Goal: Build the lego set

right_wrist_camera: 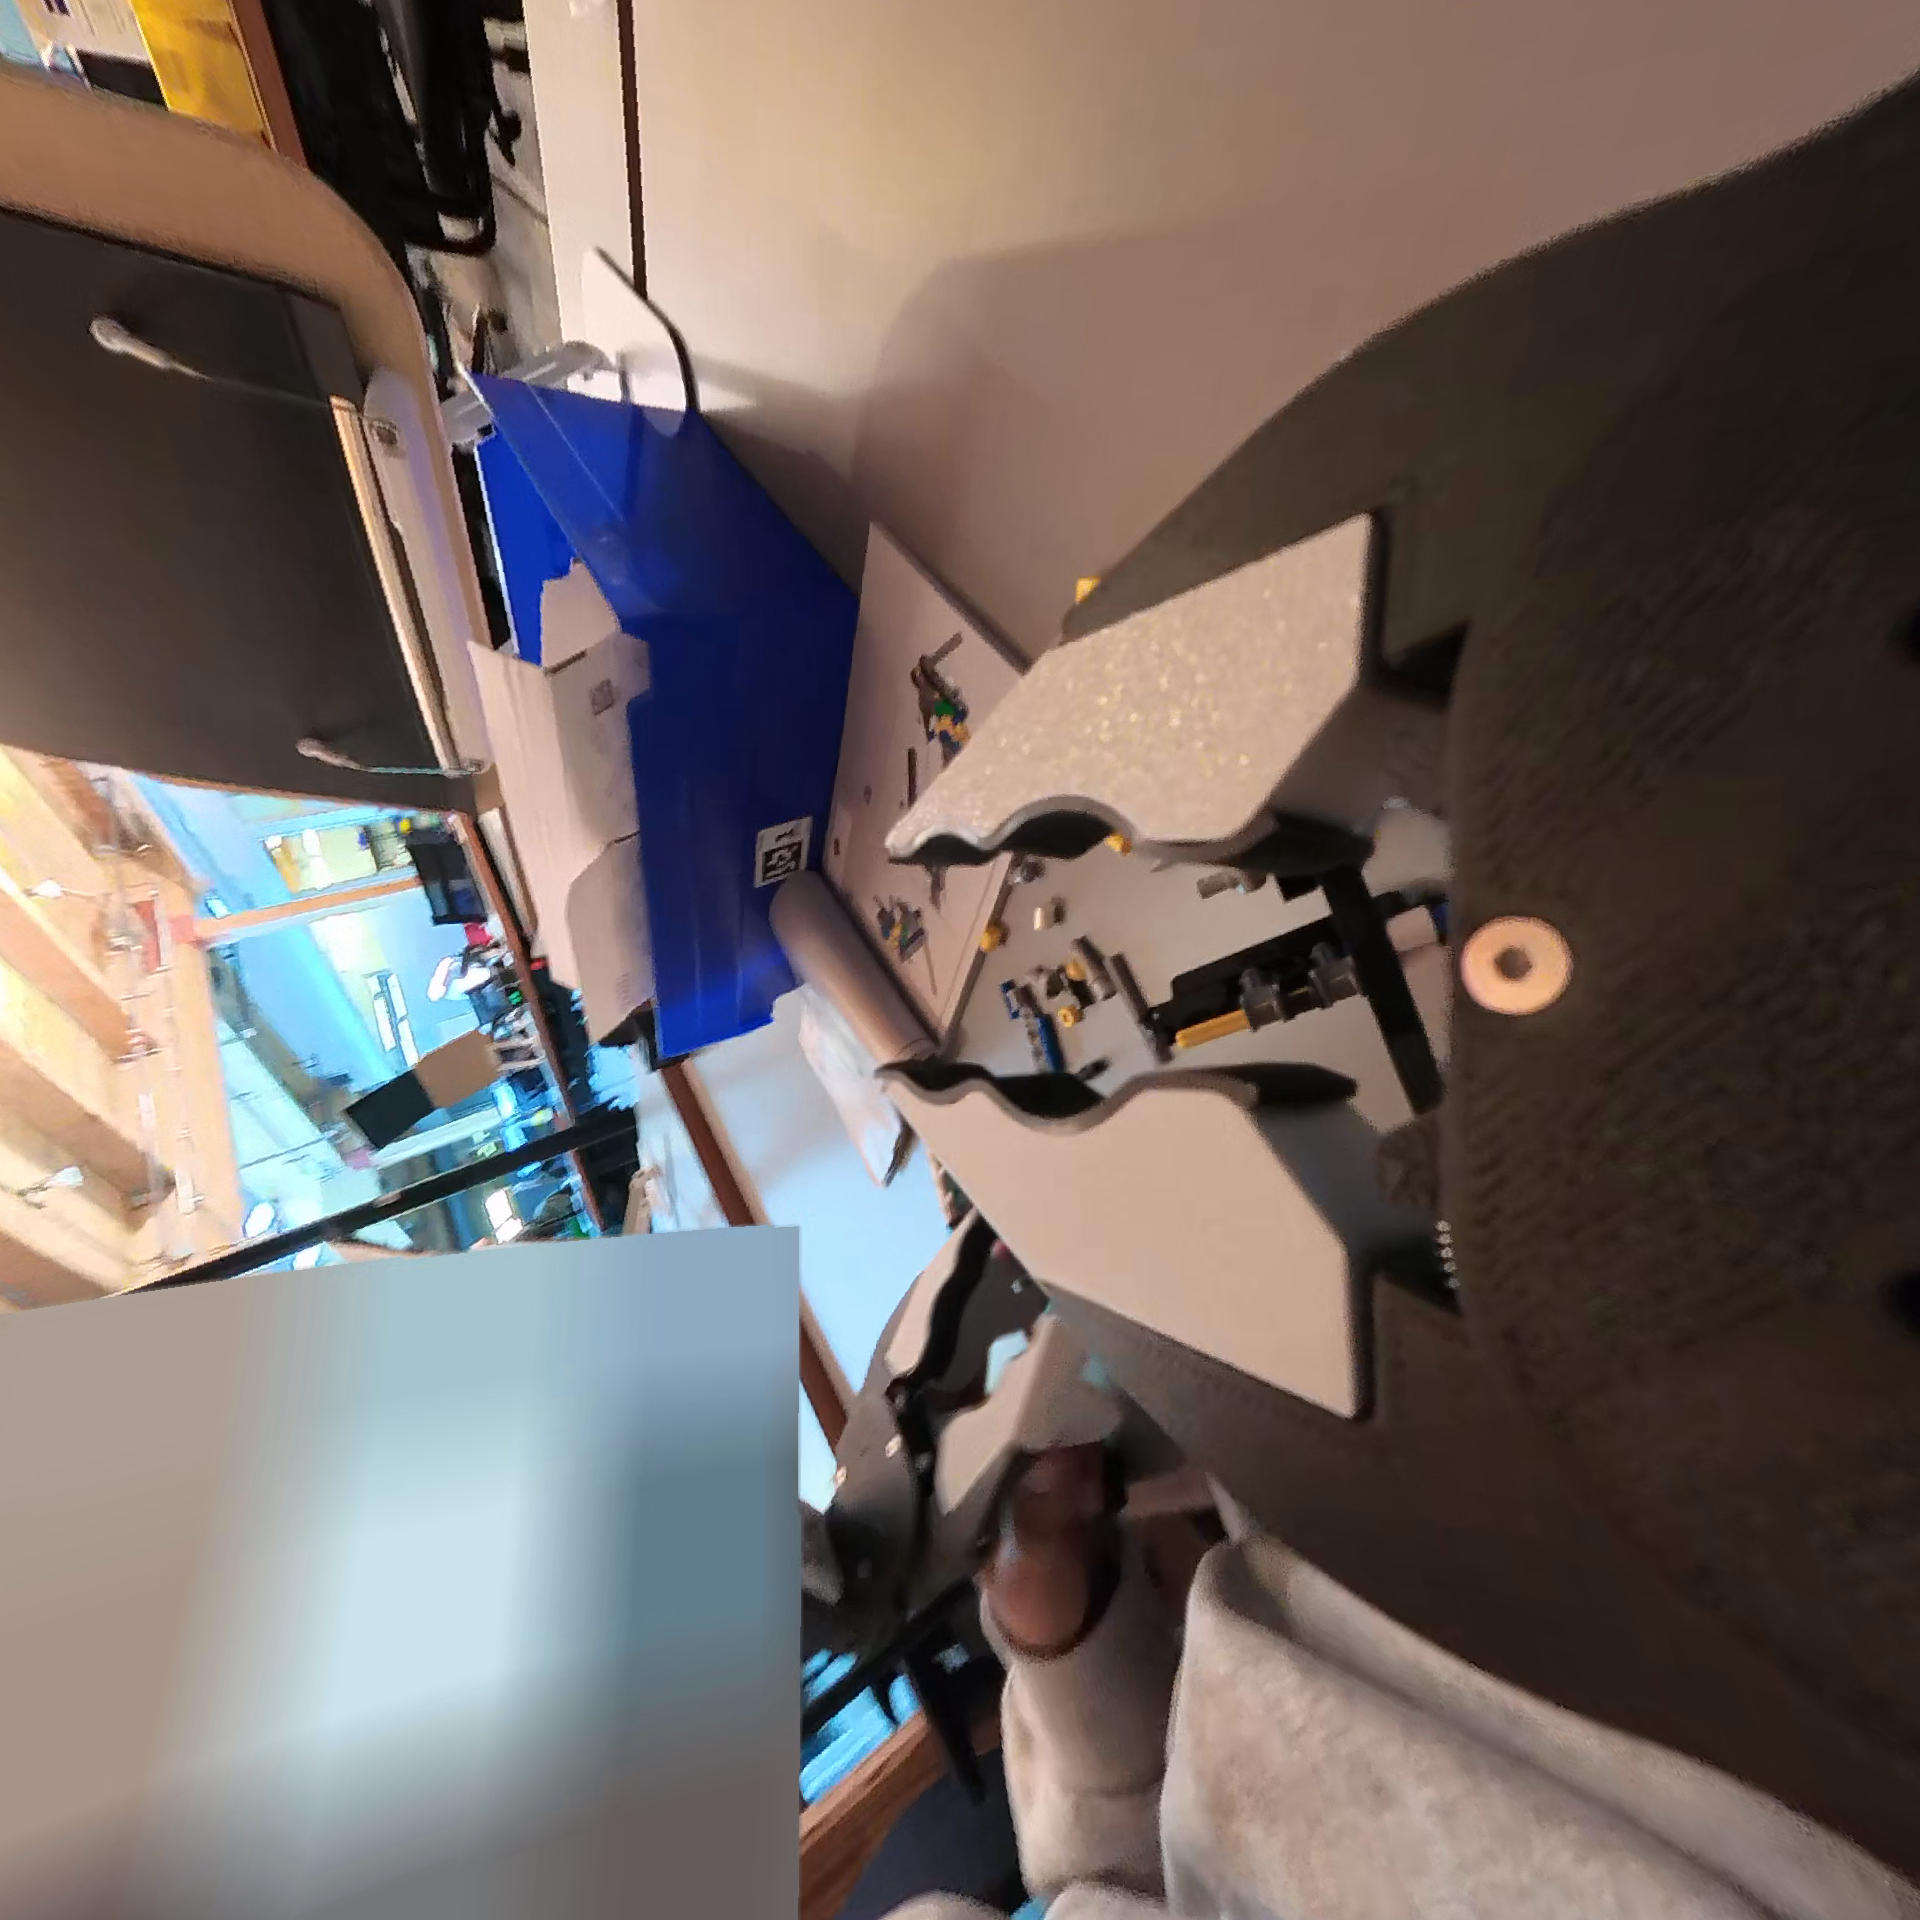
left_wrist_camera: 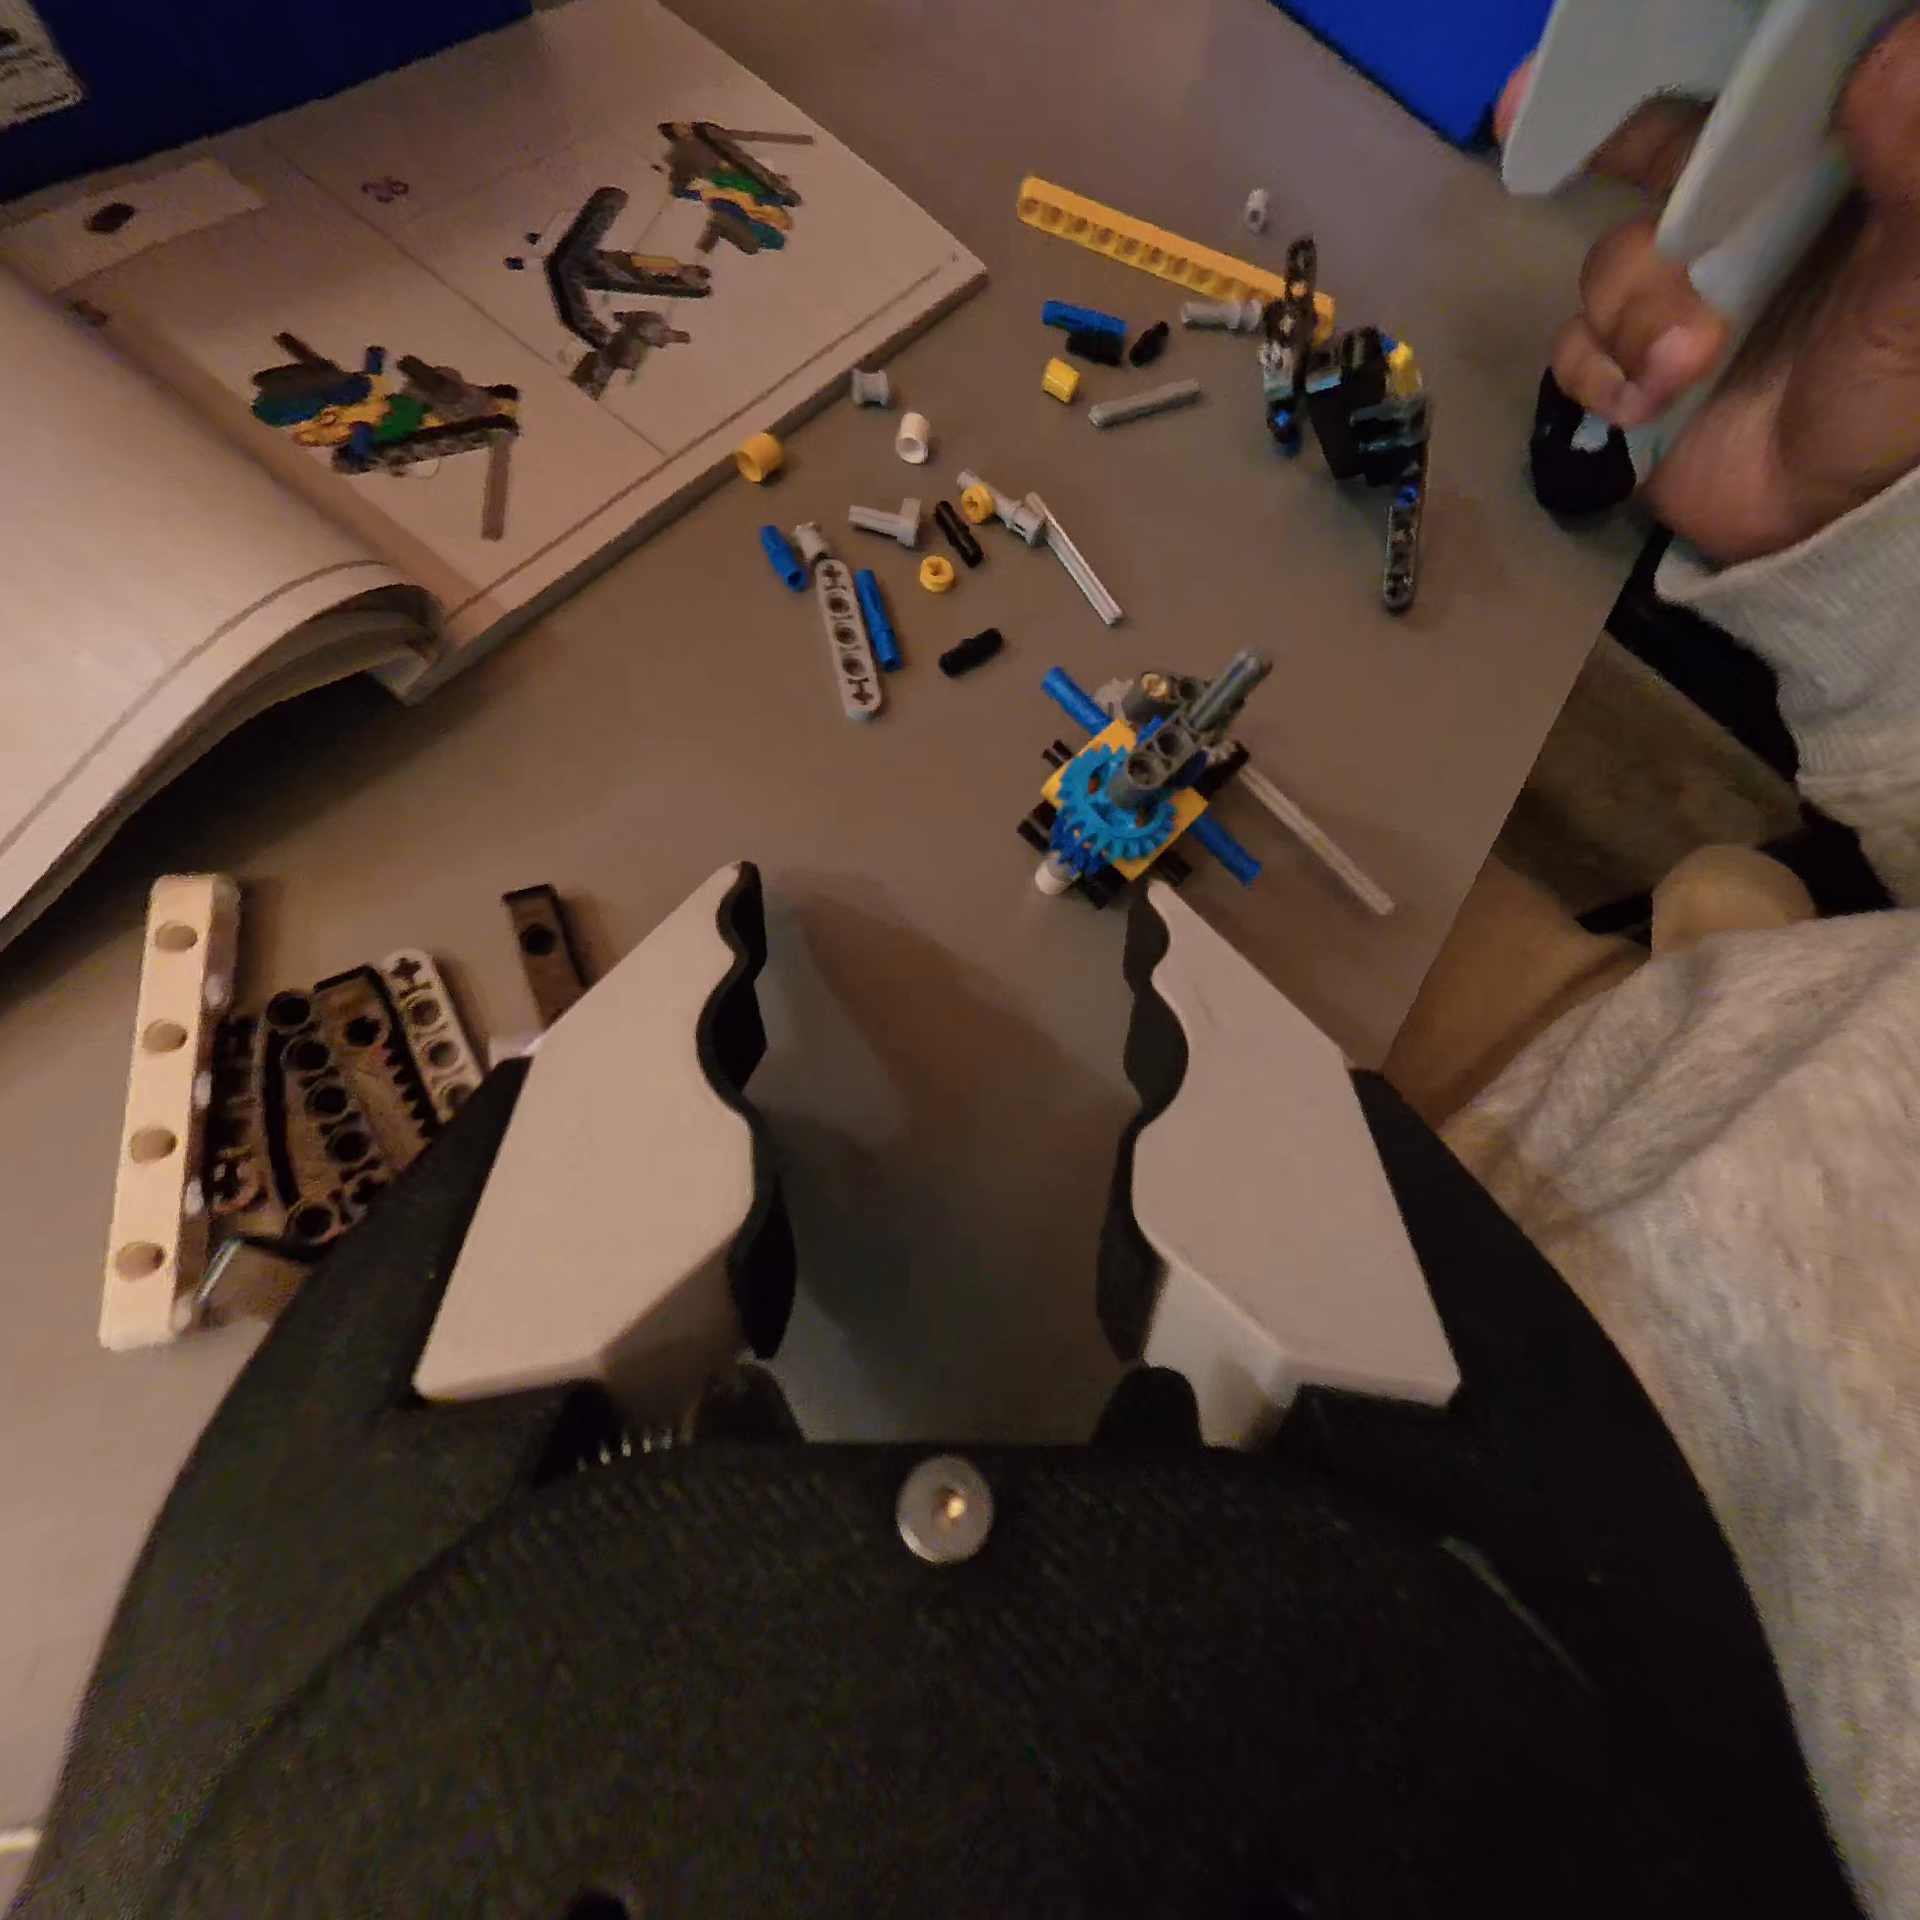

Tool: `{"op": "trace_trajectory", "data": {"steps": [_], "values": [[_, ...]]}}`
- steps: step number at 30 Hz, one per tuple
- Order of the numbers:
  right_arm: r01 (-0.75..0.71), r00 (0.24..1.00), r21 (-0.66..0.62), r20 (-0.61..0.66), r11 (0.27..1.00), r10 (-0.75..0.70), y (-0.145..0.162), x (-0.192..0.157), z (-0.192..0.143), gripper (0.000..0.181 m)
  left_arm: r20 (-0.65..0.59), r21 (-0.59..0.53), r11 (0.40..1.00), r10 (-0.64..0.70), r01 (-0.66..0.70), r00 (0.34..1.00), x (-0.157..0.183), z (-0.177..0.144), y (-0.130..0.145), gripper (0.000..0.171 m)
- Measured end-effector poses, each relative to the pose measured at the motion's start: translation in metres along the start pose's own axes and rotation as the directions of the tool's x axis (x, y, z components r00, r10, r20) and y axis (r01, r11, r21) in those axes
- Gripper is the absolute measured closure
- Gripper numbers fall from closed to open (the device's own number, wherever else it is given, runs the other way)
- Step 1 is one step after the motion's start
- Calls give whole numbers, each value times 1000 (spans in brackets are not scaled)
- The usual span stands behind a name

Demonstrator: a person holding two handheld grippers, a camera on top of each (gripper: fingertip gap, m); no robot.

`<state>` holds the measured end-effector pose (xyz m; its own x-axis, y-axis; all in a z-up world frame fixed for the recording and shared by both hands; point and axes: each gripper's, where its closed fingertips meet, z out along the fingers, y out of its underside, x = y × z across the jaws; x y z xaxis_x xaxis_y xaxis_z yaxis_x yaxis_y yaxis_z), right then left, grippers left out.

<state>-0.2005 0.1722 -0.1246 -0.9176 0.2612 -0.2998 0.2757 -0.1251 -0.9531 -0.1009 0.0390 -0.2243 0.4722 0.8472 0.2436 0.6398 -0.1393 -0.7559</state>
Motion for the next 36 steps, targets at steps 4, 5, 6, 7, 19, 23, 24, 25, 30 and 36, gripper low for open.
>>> {"op": "trace_trajectory", "data": {"steps": [4,5,6,7,19,23,24,25,30,36], "values": [[16,1000,-13,-16,1000,-16,2,1,0,146,-65,118,985,-117,124,991,-12,-18,-12,109],[14,1000,-16,-17,1000,-14,2,2,1,145,-97,138,977,-151,164,984,-14,-22,-15,111],[11,1000,-18,-18,1000,-11,2,2,1,145,-135,163,965,-183,204,974,-14,-26,-19,113],[8,1000,-19,-19,1000,-8,2,3,1,145,-175,194,951,-208,241,962,-13,-31,-24,115],[4,1000,-14,-28,1000,-4,2,4,1,144,-200,214,955,-164,207,966,-2,-26,-25,117],[5,1000,-12,-29,1000,-5,2,4,1,144,-211,229,948,-173,221,962,-2,-28,-26,118],[4,1000,-14,-29,1000,-5,2,4,1,144,-214,231,946,-177,225,961,-3,-29,-26,118],[3,1000,-16,-30,1000,-3,2,4,1,143,-216,232,945,-179,229,960,-3,-29,-26,118],[-6,999,-38,-41,999,4,6,4,1,141,-221,219,948,-181,229,958,-1,-28,-24,118],[17,995,-218,-96,976,-39,22,9,-7,136,-167,226,959,-134,170,977,0,-28,-24,118]]}}
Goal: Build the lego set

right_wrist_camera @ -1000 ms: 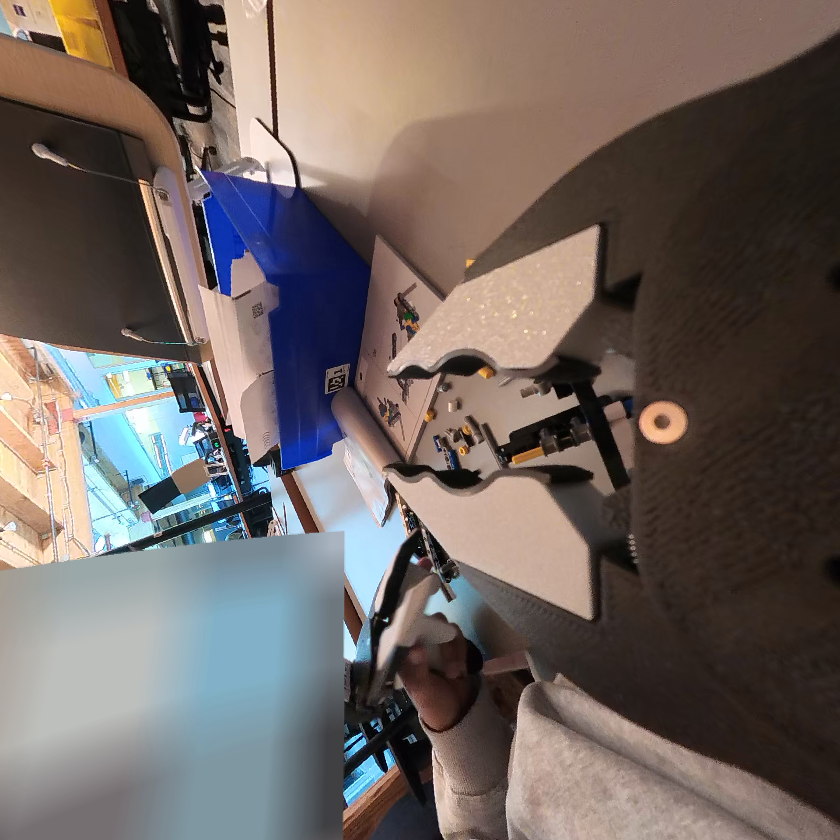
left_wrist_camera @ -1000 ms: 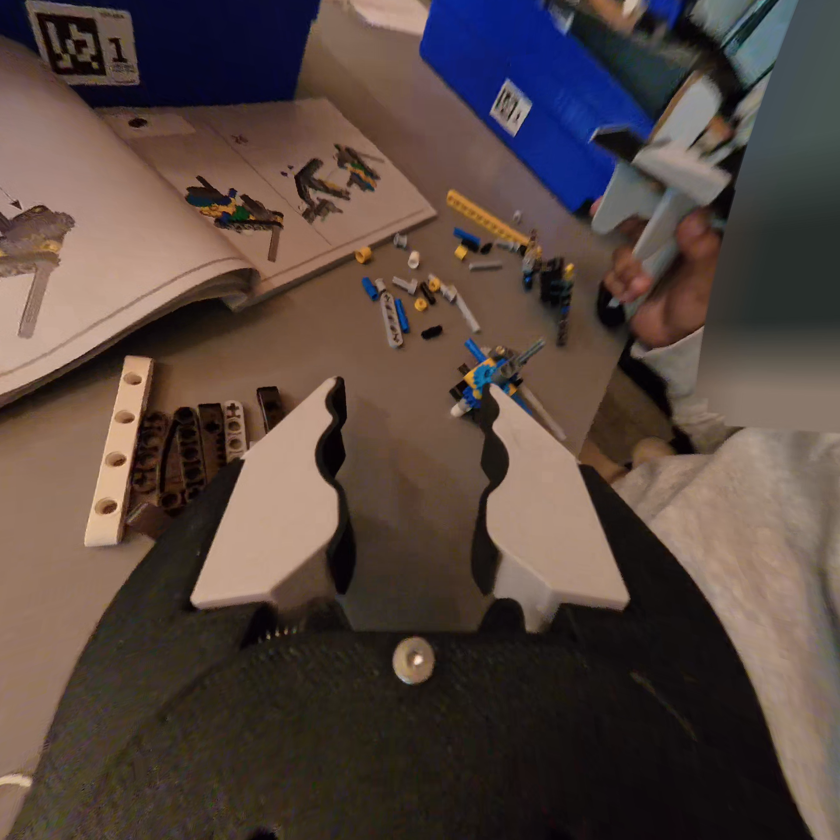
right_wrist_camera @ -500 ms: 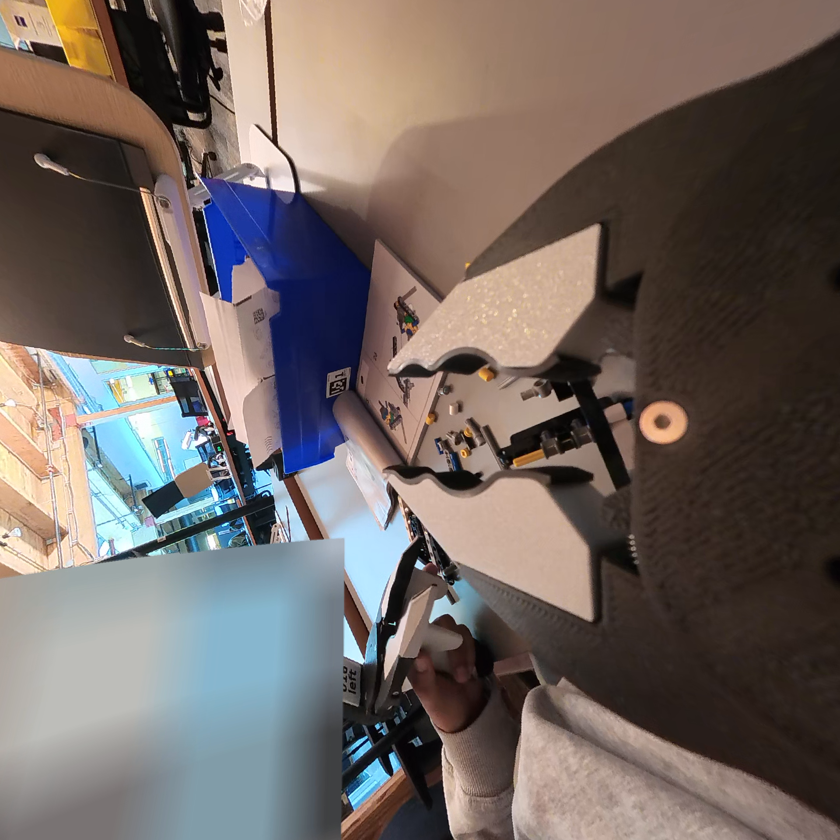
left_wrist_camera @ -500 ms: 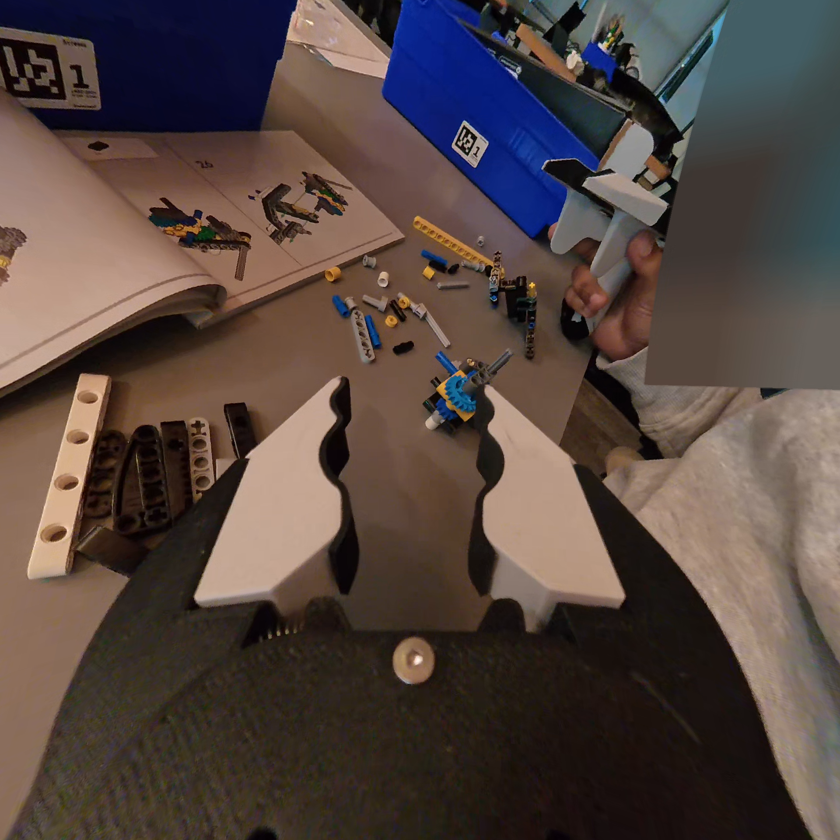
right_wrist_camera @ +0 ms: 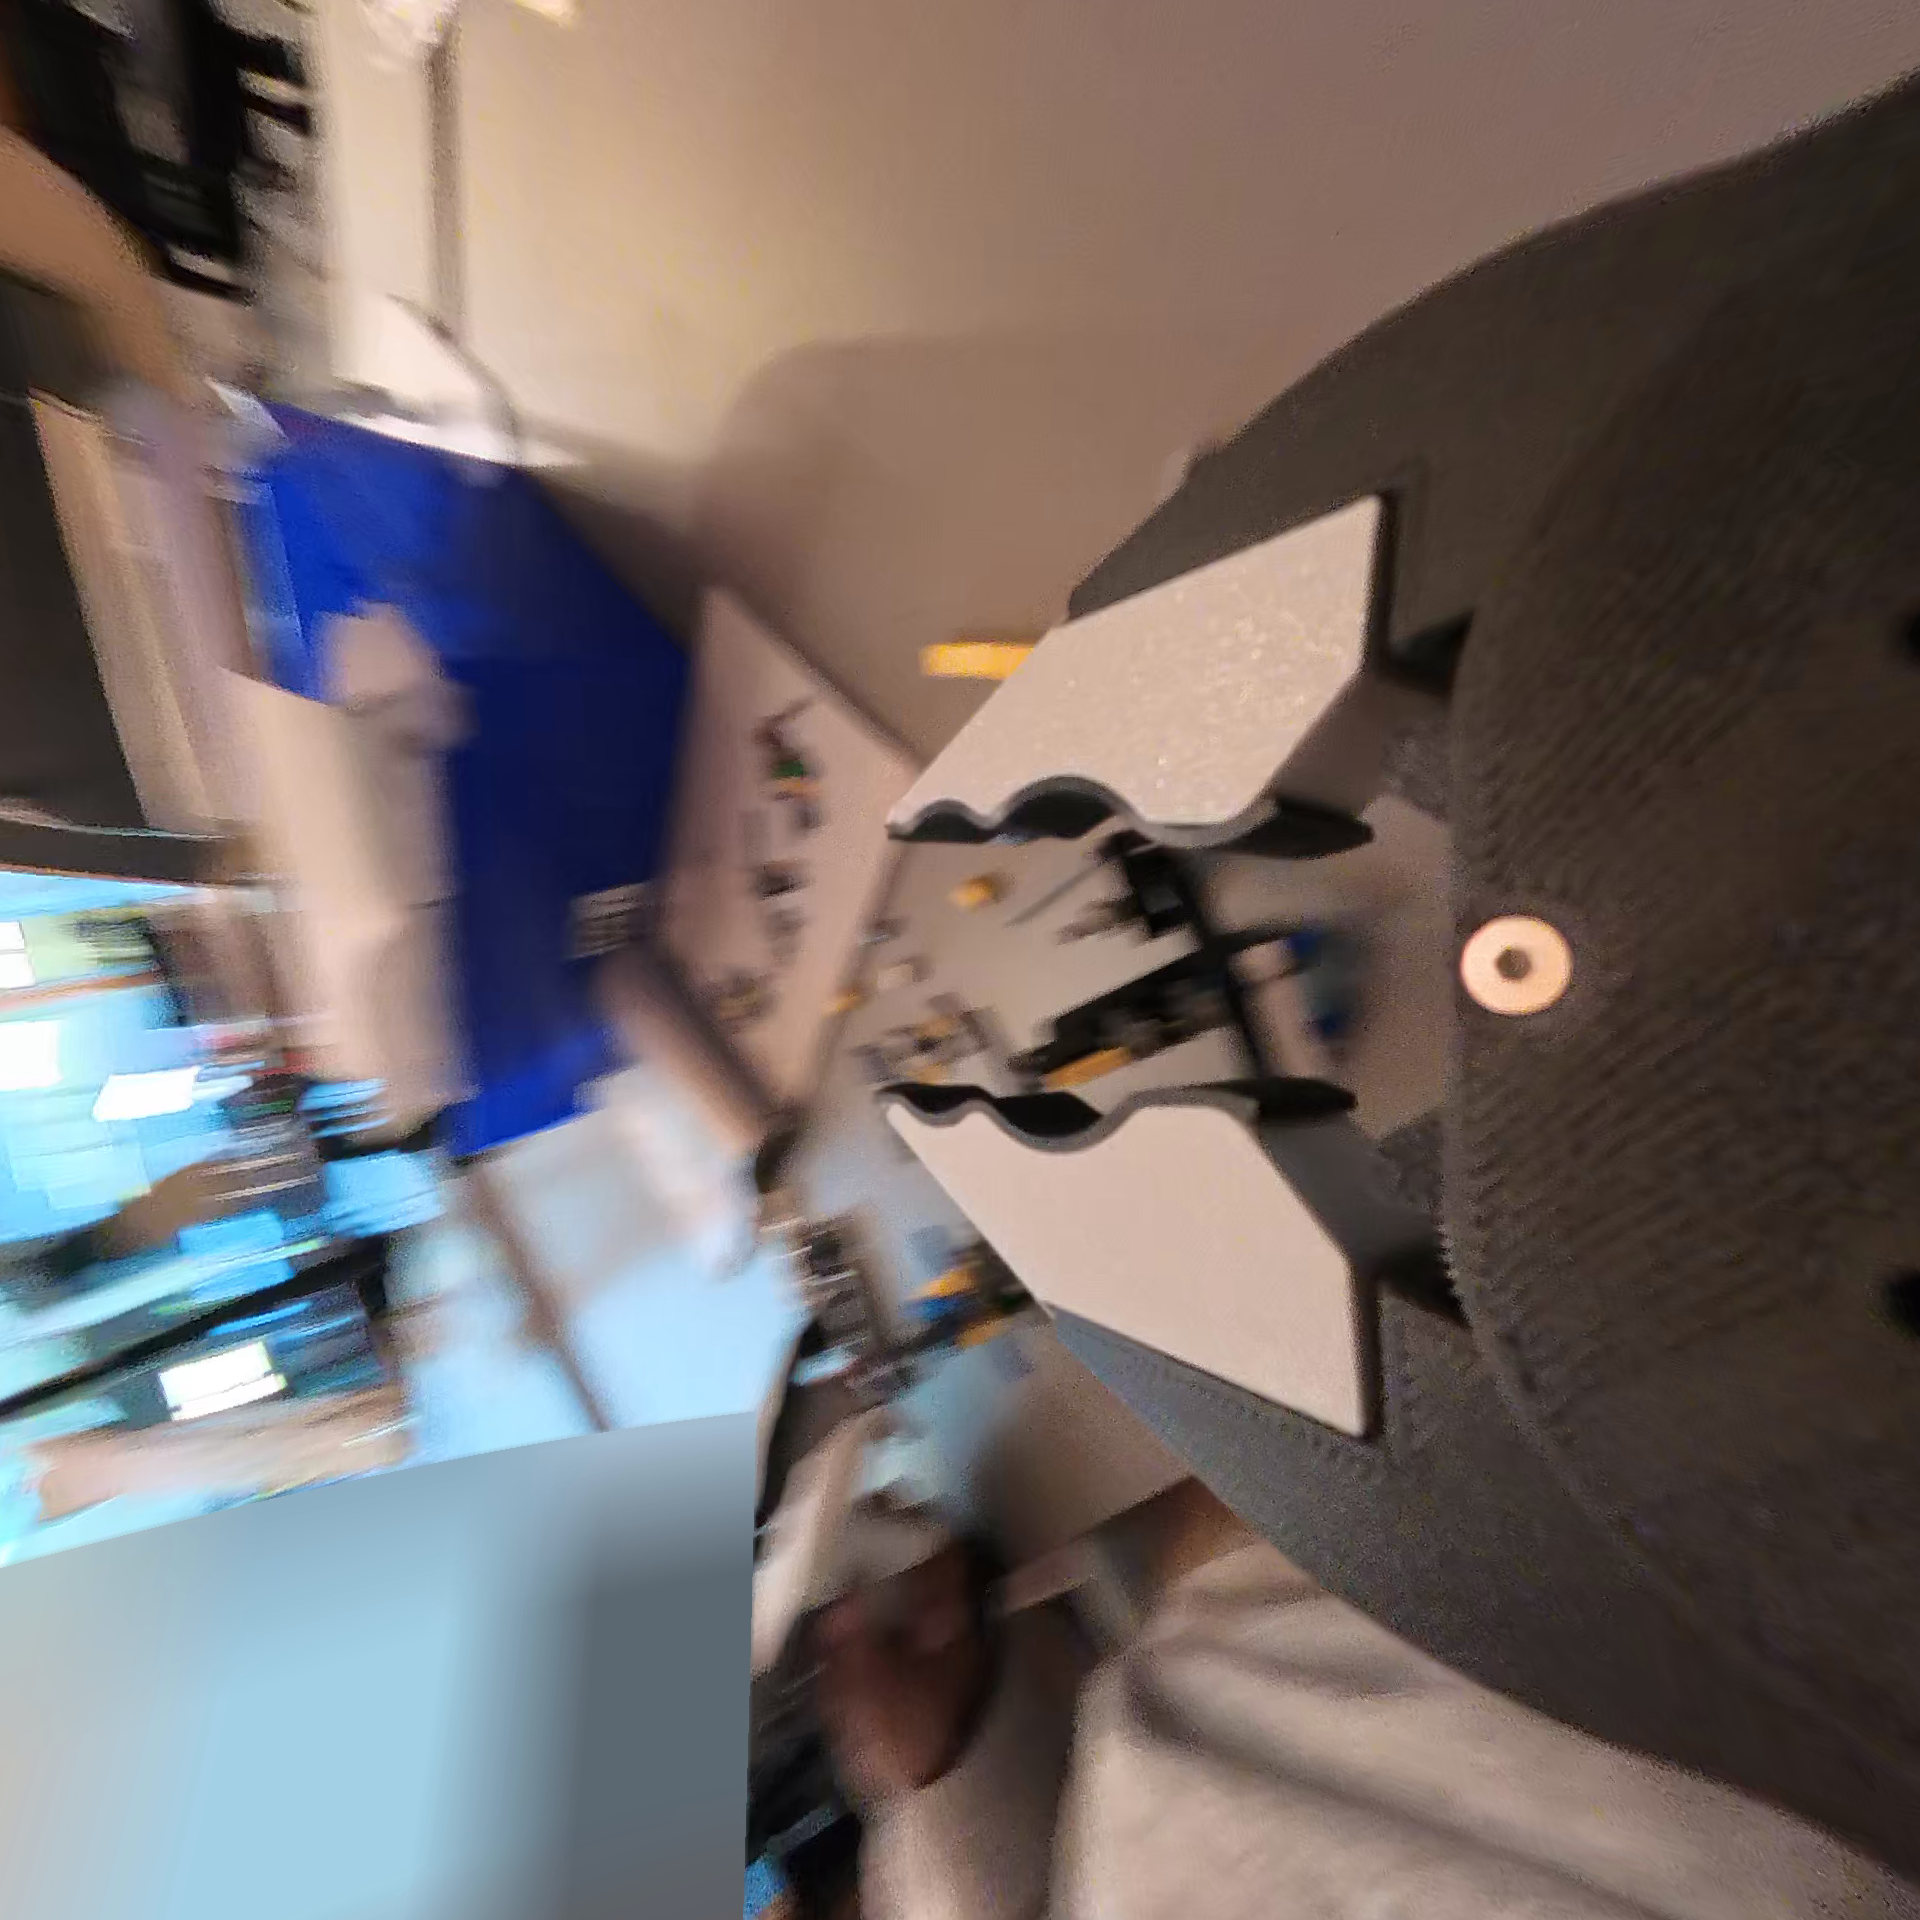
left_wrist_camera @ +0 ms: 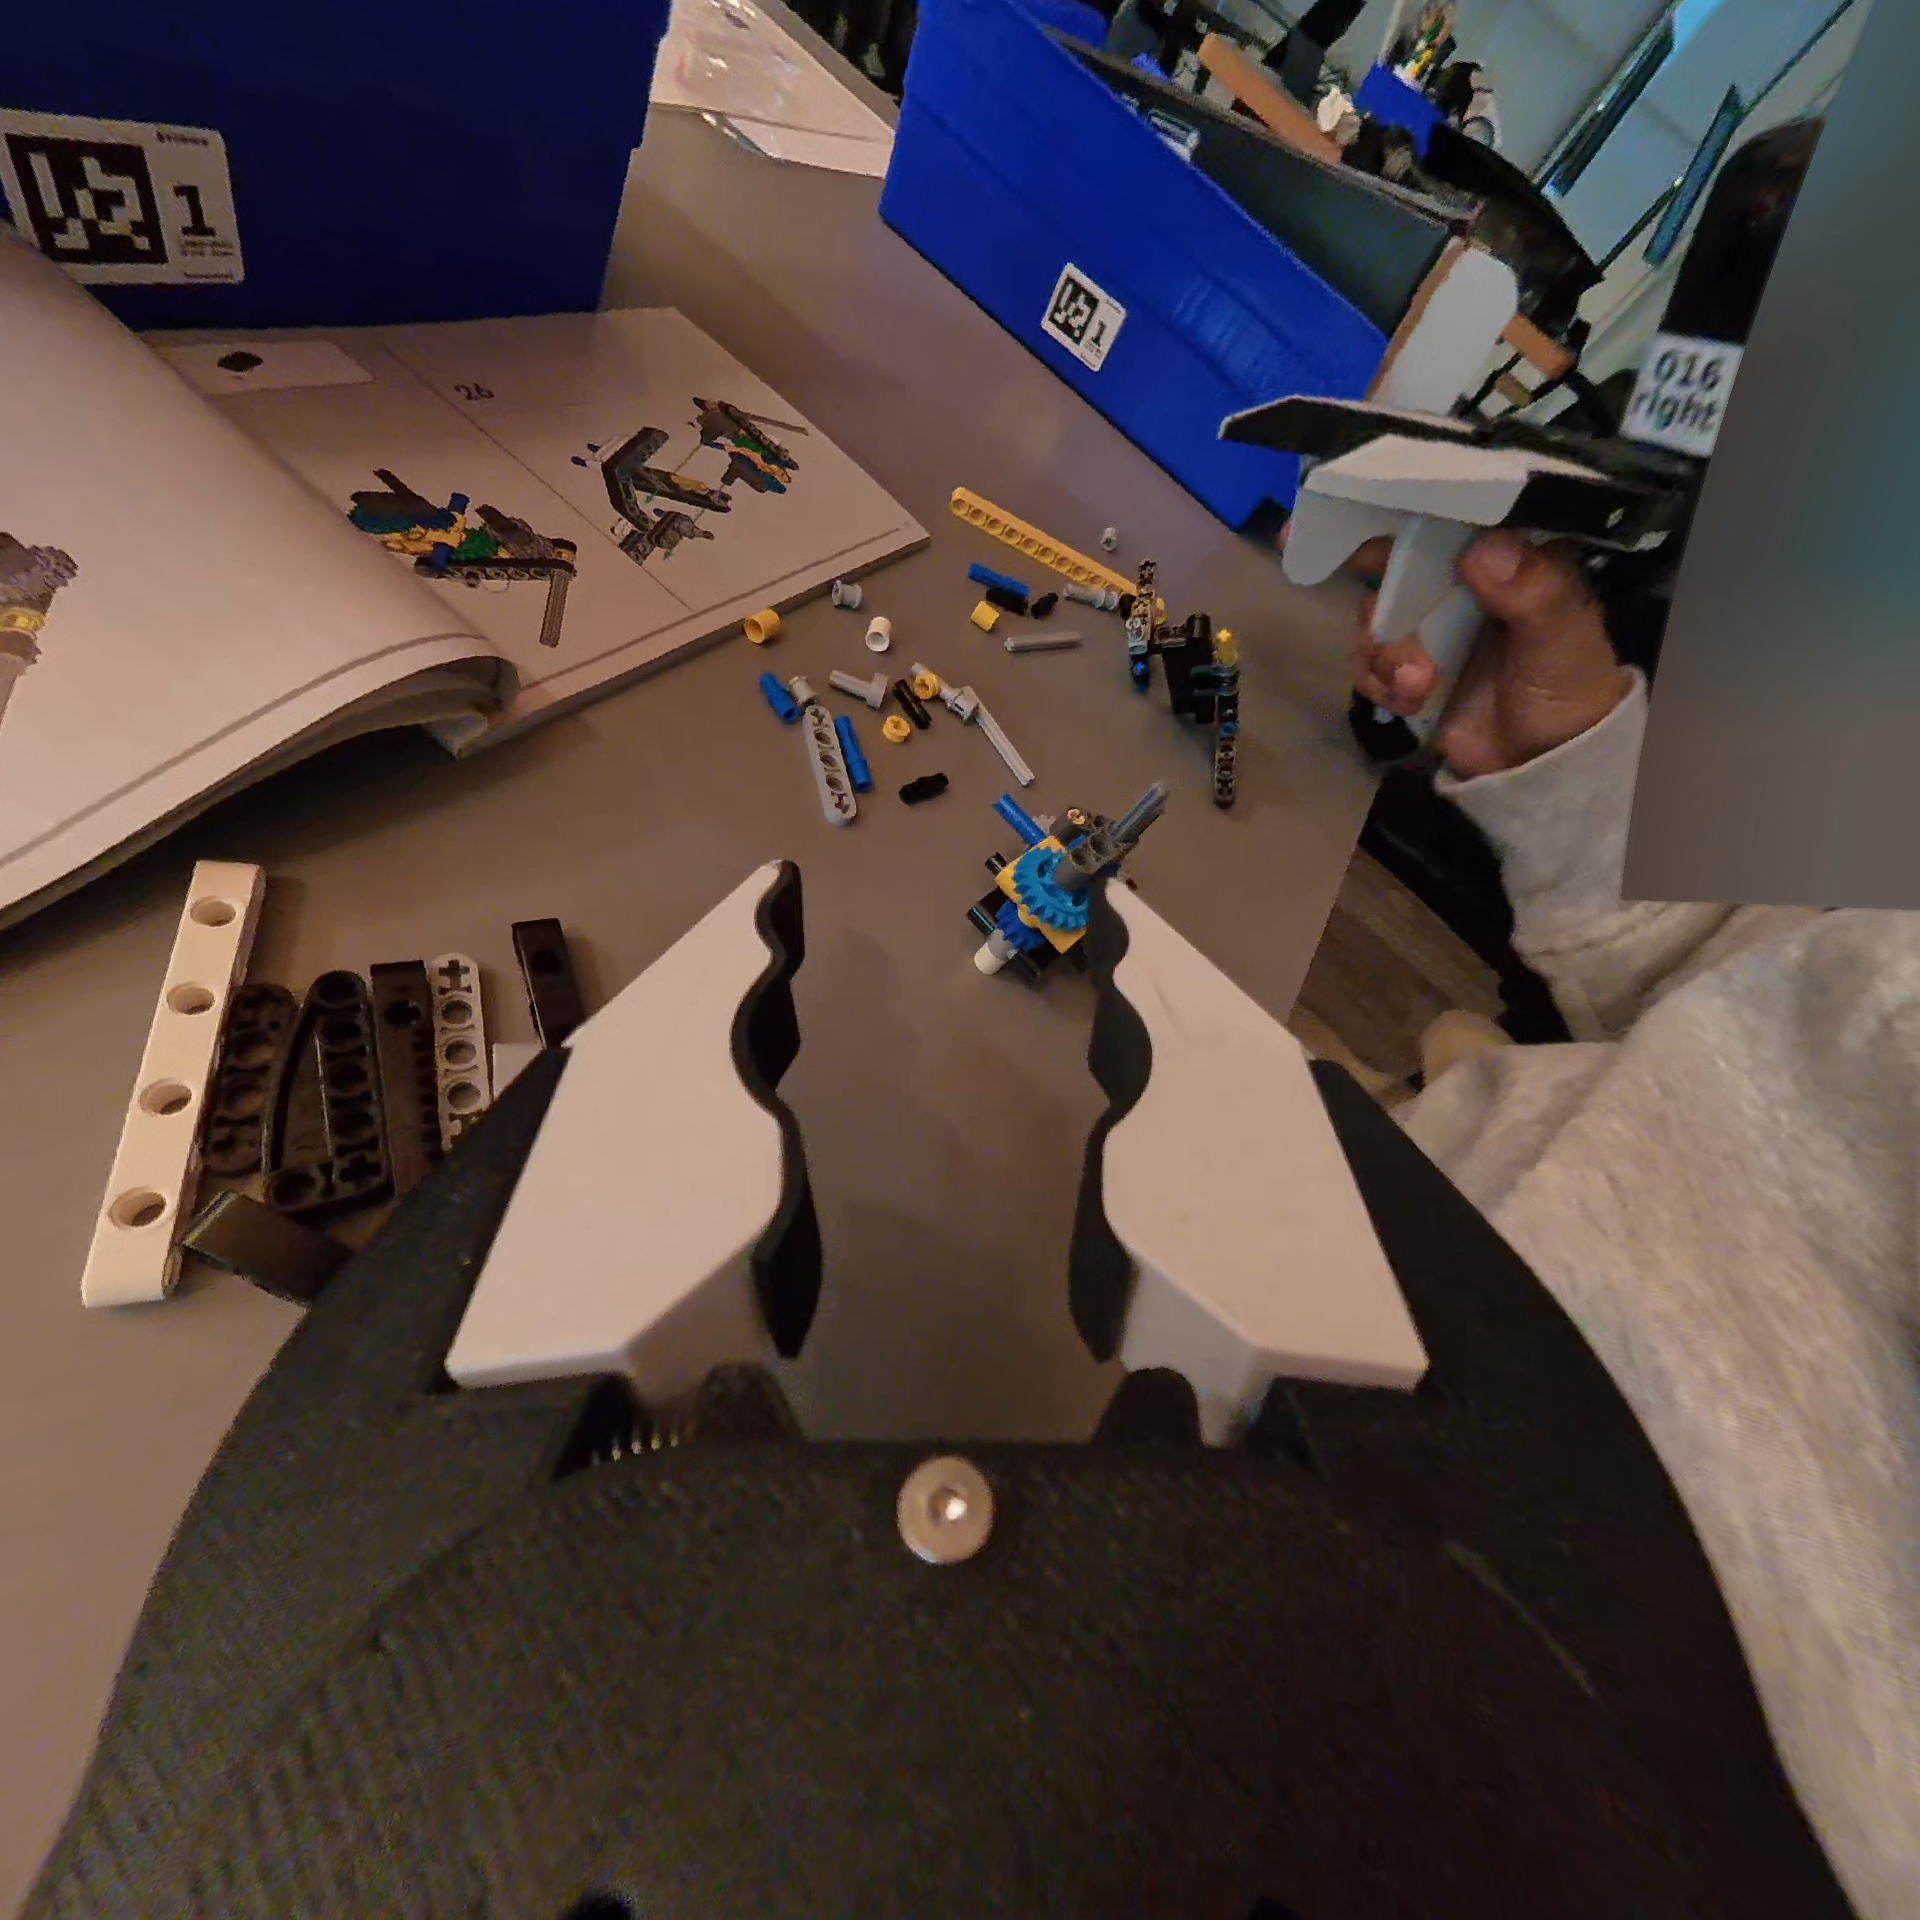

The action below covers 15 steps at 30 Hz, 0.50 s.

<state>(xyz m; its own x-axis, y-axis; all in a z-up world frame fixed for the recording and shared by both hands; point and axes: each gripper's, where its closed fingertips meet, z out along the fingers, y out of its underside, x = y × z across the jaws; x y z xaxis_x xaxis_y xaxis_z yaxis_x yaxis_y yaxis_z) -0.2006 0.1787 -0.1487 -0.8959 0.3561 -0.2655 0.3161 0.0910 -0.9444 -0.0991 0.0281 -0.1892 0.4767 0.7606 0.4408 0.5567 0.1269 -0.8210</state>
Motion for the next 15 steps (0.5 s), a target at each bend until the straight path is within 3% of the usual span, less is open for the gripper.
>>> {"op": "trace_trajectory", "data": {"steps": [5,11,15], "values": [[177,983,-262,-3,949,-184,30,-2,-18,145,56,9,997,81,-82,995,2,1,-4,118],[267,964,-312,94,912,-250,43,-28,-8,152,65,35,994,104,-106,992,9,1,-11,119],[348,930,-414,37,841,-367,60,-24,6,148,72,40,991,122,-125,990,13,0,-13,119]]}}
